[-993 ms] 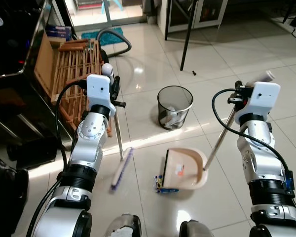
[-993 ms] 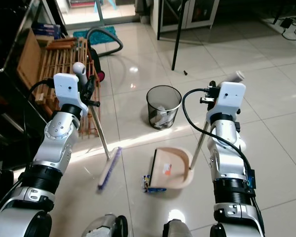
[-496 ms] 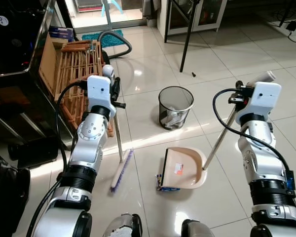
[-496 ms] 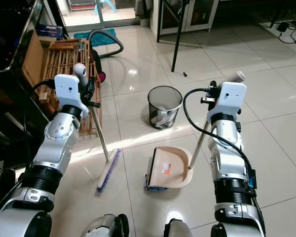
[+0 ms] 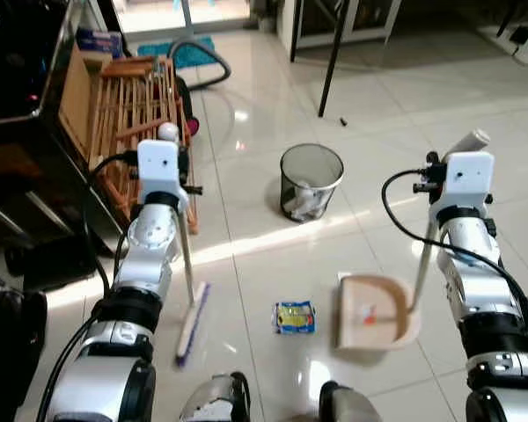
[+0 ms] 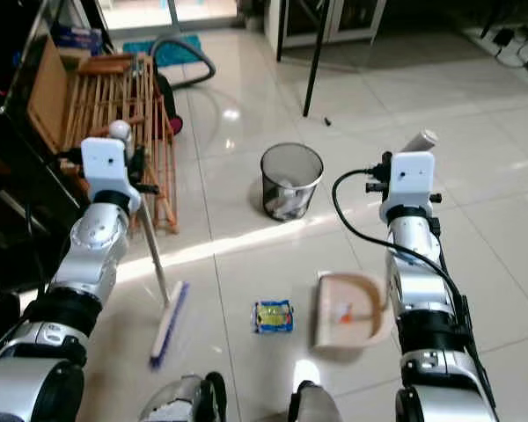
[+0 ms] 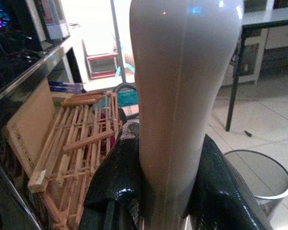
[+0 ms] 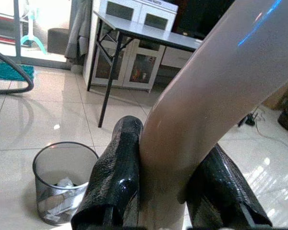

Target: Sweep floor

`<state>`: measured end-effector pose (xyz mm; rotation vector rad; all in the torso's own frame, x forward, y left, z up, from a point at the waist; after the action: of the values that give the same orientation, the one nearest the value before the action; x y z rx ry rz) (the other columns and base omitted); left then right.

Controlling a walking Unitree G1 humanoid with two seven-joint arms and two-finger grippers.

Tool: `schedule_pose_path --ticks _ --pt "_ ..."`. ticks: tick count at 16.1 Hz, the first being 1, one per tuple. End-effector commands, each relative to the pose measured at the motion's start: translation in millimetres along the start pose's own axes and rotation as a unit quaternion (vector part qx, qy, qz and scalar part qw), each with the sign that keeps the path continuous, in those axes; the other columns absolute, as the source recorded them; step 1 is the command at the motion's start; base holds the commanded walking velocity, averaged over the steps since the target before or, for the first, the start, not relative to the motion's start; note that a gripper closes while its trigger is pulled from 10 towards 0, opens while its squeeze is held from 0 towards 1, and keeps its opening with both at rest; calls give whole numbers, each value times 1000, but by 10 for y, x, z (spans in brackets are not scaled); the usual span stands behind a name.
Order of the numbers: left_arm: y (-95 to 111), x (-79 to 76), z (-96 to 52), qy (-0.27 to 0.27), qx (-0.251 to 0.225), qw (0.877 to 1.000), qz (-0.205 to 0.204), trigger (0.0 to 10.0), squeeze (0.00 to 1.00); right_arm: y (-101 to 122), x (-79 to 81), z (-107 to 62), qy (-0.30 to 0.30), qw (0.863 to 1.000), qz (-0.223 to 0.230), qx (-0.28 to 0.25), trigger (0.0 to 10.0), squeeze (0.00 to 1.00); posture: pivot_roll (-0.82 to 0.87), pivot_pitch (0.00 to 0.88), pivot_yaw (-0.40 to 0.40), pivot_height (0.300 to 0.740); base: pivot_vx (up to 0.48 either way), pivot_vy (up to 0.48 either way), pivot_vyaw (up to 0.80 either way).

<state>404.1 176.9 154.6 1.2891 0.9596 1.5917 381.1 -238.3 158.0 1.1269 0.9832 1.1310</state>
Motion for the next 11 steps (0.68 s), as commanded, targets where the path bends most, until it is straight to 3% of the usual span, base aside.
schedule_pose_path --ticks 1,3,4,7,11 --pt "152 101 43 25 -40 999 -2 10000 0 157 29 42 11 999 -11 -40 10000 0 53 279 56 740 0 0 0" --pt "155 171 37 44 -56 997 -12 10000 0 160 108 46 31 998 -19 -56 10000 0 69 324 58 740 0 0 0" --pt "153 153 68 39 -54 998 -10 10000 0 125 193 55 48 996 -52 -59 10000 0 88 380 57 740 0 0 0" --pt "156 105 102 30 -55 998 6 10000 0 97 303 88 59 991 -95 -69 10000 0 135 470 69 740 0 0 0" --pt "90 39 43 11 -63 998 13 10000 0 -22 532 26 68 992 -84 -70 10000 0 117 463 81 740 0 0 0"
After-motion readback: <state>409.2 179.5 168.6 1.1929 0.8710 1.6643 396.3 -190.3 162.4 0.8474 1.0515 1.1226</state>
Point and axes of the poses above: a point about 5 cm out from each wrist's last joint towards the gripper, its own z axis pointing out of the wrist towards the gripper, its own y axis along the axis of the wrist's last joint, x = y × z, the point moved 4 cm from there along z, pointing out of the wrist towards the gripper, and after that the axes turned 13 degrees about z, right-handed, at the moved point
